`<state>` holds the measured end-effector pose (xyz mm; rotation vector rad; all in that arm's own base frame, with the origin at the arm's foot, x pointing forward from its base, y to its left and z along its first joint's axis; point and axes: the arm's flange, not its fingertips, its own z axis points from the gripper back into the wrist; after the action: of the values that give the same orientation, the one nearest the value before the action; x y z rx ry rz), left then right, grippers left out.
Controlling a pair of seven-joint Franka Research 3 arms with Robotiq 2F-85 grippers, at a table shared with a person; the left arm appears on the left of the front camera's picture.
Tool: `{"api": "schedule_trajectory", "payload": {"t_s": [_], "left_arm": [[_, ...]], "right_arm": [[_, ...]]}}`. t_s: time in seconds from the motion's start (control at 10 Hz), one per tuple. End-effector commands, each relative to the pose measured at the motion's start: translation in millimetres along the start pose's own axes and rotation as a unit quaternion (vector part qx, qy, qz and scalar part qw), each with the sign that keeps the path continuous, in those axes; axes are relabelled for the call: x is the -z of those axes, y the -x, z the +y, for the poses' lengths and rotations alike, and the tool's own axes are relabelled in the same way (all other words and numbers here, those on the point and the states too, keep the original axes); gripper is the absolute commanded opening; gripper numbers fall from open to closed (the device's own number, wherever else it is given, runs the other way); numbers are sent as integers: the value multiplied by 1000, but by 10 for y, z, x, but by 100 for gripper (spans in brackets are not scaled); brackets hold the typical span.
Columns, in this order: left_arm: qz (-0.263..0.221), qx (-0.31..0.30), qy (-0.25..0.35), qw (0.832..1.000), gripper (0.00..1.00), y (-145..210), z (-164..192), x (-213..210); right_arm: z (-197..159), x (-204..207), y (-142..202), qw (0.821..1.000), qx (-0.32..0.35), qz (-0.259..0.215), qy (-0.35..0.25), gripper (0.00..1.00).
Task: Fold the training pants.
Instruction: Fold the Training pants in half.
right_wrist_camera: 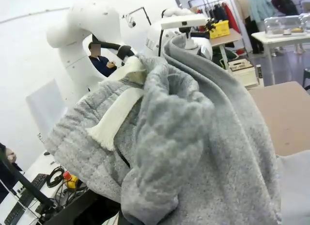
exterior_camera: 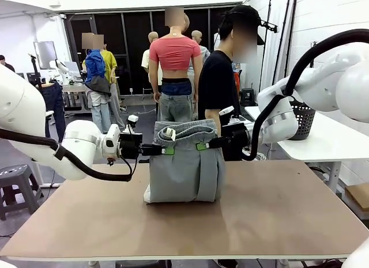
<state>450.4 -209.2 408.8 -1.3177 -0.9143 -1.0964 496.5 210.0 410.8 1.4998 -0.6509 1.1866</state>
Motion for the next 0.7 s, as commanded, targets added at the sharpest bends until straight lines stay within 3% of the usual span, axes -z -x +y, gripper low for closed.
{"api": "schedule_trajectory", "payload": {"t_s": [0.0, 0.2, 0.3, 0.6], "left_arm": [[0, -3, 0, 1000, 0, 24, 71, -14], [0, -3, 0, 1000, 0, 24, 71, -14], [1, -5, 1, 1000, 0, 46, 25, 8], [-17, -116, 19, 993, 0, 404, -139, -93]], "right_arm": [[-43, -45, 14, 1000, 1, -4, -2, 0], [-14, 4, 21, 1000, 2, 0, -1, 0], [83, 17, 71, 999, 33, -10, -17, 0], [110, 41, 527, 992, 116, -33, -39, 0]]}}
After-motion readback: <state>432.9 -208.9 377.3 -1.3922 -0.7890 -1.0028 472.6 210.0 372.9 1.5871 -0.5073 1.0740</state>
